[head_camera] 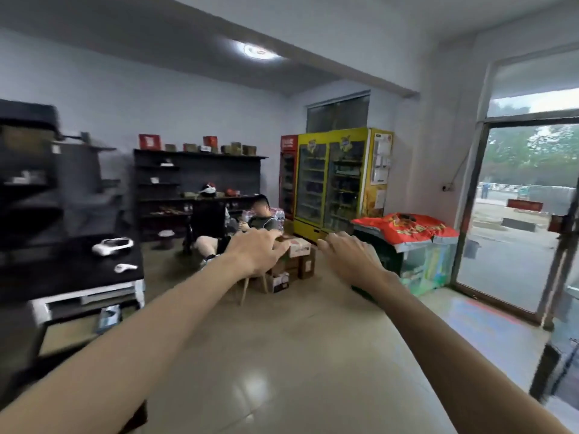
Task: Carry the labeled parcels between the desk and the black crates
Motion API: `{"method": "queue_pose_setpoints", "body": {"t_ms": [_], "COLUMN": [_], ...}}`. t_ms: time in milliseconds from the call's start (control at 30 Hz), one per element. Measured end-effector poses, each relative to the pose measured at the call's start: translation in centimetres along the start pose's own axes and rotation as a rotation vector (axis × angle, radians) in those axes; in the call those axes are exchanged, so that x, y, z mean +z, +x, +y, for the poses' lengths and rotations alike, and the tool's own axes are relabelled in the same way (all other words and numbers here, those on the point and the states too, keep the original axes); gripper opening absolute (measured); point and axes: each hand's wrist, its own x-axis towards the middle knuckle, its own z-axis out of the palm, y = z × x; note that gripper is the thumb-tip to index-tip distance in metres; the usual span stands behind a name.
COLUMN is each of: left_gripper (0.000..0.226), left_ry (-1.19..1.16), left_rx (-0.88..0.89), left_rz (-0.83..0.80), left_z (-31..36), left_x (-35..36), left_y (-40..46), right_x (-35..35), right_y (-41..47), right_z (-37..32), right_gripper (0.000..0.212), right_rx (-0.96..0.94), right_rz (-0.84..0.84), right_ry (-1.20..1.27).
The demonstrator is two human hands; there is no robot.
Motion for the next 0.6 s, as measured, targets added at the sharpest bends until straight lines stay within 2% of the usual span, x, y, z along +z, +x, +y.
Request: {"method": "queue_pose_setpoints", "body": {"t_ms": [133, 300, 467, 600], "left_gripper": [0.05, 0.051, 0.057, 0.058], "left_ry": [0.094, 0.157, 0.268, 0.376], "left_rx": [-0.196, -0.515, -0.789, -0.985], "left_rz": [-0.001, 0.022, 0.061, 0.072], "left_z": [-10.8, -24.5, -35.5, -41.6], "left_x": [-2.7, -7.2, -13.2, -18.5], "left_y": [-5.8, -17.6, -32.9, -46.0], "right_x": [1.0, 1.9, 0.0, -2.5], "right_y": [4.4, 6.8, 4.6, -0.1], "right_z": [-11.6, -30.0, -50.0, -64.9], "right_gripper": [0.032, 0.041, 0.041, 0.042], "right_rx": [-0.16, -0.441, -0.731, -0.917], "right_rz": [-0.012, -0.062, -0.026, 0.009], "right_ry": [0.159, 0.346, 0.446, 0.543]}}
